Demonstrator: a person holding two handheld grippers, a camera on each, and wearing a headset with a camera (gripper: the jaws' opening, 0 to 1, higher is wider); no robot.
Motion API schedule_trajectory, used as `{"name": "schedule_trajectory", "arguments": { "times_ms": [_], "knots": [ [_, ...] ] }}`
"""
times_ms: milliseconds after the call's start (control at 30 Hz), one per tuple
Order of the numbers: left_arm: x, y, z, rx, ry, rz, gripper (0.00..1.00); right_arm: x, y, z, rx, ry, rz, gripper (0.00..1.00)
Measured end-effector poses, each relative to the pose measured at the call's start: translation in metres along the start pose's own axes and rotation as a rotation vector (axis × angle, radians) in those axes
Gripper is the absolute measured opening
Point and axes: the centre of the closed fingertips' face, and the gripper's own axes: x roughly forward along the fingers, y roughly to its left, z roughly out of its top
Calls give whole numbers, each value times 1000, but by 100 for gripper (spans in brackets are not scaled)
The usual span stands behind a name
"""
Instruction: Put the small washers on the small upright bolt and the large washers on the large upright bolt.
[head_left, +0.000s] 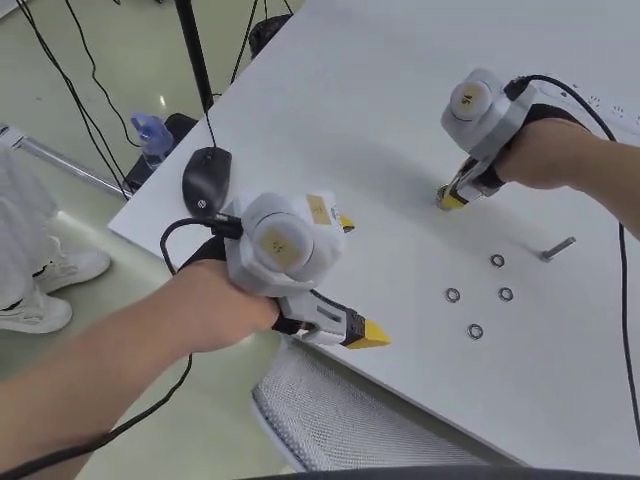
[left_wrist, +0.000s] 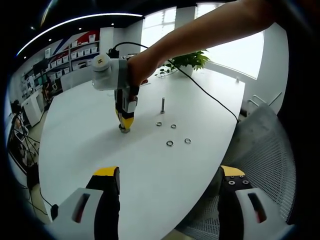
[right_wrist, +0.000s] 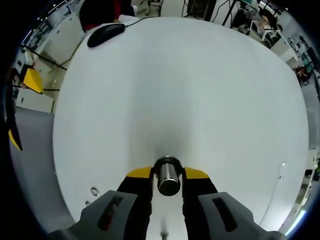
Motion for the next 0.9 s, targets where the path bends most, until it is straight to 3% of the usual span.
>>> {"name": "schedule_trajectory", "arguments": {
  "times_ms": [533,900],
  "knots": [
    [1,-3,-1,6,10,-14,79,2,-1,1,-3,1,10,24],
    [0,-3,0,15,13,-14,78,-1,-5,1,-11,-13,3,30]
  ]
}}
